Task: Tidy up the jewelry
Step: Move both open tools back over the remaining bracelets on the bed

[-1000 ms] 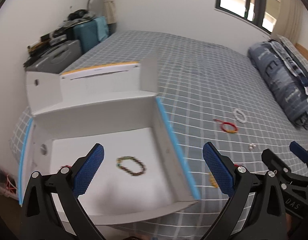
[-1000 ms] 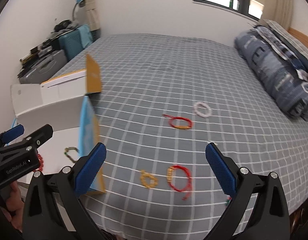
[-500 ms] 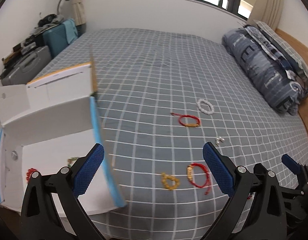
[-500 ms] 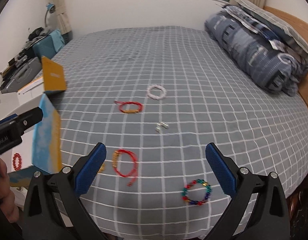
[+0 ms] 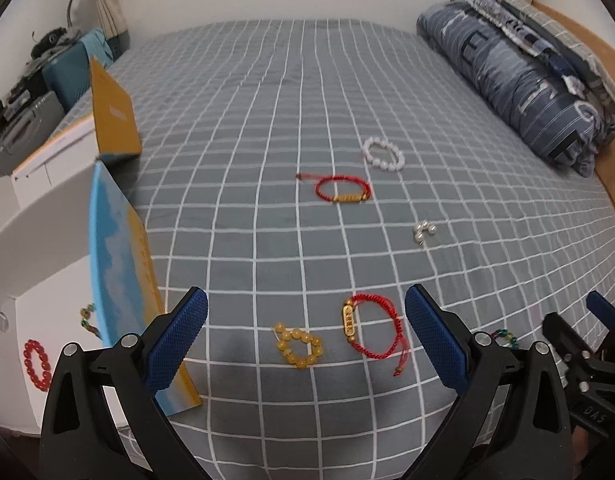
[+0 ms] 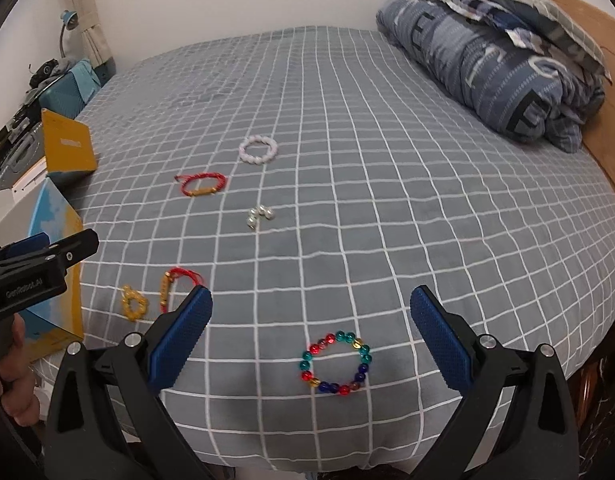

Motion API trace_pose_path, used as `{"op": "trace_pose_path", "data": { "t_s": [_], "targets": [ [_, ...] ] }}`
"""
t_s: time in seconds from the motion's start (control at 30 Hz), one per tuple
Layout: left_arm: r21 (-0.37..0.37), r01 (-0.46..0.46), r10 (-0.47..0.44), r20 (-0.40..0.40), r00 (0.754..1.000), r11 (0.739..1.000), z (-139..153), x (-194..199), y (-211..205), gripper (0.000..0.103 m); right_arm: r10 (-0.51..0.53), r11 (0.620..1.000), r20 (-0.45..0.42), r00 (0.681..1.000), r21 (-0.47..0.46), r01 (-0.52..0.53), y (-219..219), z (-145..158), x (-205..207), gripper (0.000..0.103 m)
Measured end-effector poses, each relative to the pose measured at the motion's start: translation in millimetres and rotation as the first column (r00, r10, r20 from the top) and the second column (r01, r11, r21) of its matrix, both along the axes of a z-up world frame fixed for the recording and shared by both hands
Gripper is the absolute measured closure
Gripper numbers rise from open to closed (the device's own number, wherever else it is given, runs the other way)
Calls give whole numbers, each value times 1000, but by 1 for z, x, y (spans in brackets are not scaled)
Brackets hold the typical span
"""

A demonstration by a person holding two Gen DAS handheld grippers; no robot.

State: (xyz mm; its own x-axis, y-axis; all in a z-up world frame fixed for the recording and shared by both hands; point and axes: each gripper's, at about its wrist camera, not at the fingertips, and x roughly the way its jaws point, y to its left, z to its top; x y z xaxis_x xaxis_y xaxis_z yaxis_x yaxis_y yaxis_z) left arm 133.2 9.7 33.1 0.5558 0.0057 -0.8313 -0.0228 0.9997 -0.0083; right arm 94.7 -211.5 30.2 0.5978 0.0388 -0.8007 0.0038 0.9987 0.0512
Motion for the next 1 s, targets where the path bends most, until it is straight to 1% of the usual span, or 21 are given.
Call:
{"op": "trace_pose_path", "data": {
  "t_s": [0.13, 0.23, 0.37, 0.43, 0.53, 0.63, 0.77, 0.8, 0.87, 1.0],
  "targets": [
    [8, -19, 19, -40, 999, 1000, -19, 6, 7, 6, -3, 1000, -30, 1000, 14, 3, -8, -16, 3, 8],
    [-8, -30, 29, -69, 997, 1000, -32, 9, 12, 6, 3, 1000, -51, 999, 18, -2, -11, -27, 5, 8],
    [-8, -29, 28, -90, 996, 1000, -44, 9, 13, 6, 8, 1000, -80, 997, 24, -6, -14, -41, 8, 8],
    [-22, -28, 26, -91, 996, 999, -49, 9, 12, 6, 9, 1000, -96, 995, 27, -6, -15, -48, 10, 8],
    [-13, -17, 16, -100, 995, 1000, -55, 12, 7, 6, 9, 1000, -123, 992, 28, -6, -19, -60, 12, 8],
    [-20, -16, 13, -119, 993, 1000, -63, 14, 4, 6, 10, 999, -148, 989, 34, -5, -22, -70, 14, 8],
    [-8, -32, 30, -141, 990, 999, -73, 19, 4, 7, 6, 1000, -168, 986, 28, -1, -26, -79, 16, 8],
    [-9, -41, 39, -146, 988, 999, -76, 20, 6, 8, 6, 1000, -172, 985, 29, -1, -26, -80, 16, 8],
    [-5, -54, 53, -159, 986, 999, -80, 23, 8, 15, 6, 1000, -178, 984, 29, -1, -27, -83, 17, 8],
    [-4, -71, 69, -191, 979, 997, -91, 26, 12, 18, 13, 999, -191, 982, 39, -5, -27, -87, 20, 8]
  ]
}}
